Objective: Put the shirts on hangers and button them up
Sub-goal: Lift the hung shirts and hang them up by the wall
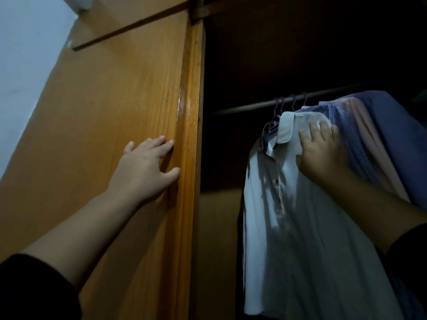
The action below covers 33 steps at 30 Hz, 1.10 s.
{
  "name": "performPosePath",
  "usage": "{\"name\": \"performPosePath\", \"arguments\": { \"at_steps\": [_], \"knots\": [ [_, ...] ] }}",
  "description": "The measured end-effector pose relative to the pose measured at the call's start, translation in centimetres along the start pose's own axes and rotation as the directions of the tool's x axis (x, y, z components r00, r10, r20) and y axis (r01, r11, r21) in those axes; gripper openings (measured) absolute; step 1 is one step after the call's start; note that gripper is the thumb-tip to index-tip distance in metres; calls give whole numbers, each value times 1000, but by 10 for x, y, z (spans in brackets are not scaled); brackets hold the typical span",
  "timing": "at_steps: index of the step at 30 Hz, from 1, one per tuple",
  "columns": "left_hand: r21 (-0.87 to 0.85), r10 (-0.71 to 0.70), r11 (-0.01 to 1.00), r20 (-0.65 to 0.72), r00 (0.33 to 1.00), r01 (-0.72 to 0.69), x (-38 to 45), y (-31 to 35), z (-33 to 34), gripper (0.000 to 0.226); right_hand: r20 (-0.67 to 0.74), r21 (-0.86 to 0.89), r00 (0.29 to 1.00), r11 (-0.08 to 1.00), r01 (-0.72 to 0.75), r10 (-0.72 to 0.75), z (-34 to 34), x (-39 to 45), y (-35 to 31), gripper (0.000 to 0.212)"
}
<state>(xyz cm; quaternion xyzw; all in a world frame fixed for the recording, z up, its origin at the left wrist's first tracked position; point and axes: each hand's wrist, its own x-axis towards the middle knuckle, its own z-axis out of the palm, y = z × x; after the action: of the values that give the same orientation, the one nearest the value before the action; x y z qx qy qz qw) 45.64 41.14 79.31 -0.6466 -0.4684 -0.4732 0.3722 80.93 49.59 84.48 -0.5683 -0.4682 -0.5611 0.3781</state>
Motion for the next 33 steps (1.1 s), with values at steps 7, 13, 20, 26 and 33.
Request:
{"name": "performPosePath", "arguments": {
  "at_steps": [7,13,20,26,33],
  "knots": [
    [79,5,997,199,980,-21,-56,-20,-38,66,30,282,999,959,31,-41,-73,-80,-72,64],
    [131,-38,991,252,967,5,-121,-52,-95,63,267,467,963,880,-91,-43,-161,-143,-144,67],
    [263,-187,960,330,925,100,-197,-94,-165,63,360,683,906,724,-94,-223,-249,-200,-234,66],
    [403,-394,883,353,849,242,-269,-133,-227,62,370,838,823,537,-96,-431,-294,-240,-320,66],
    [563,-633,707,236,737,428,-353,-150,-304,62,188,970,704,240,-25,-685,-346,-283,-412,63]
  ]
}}
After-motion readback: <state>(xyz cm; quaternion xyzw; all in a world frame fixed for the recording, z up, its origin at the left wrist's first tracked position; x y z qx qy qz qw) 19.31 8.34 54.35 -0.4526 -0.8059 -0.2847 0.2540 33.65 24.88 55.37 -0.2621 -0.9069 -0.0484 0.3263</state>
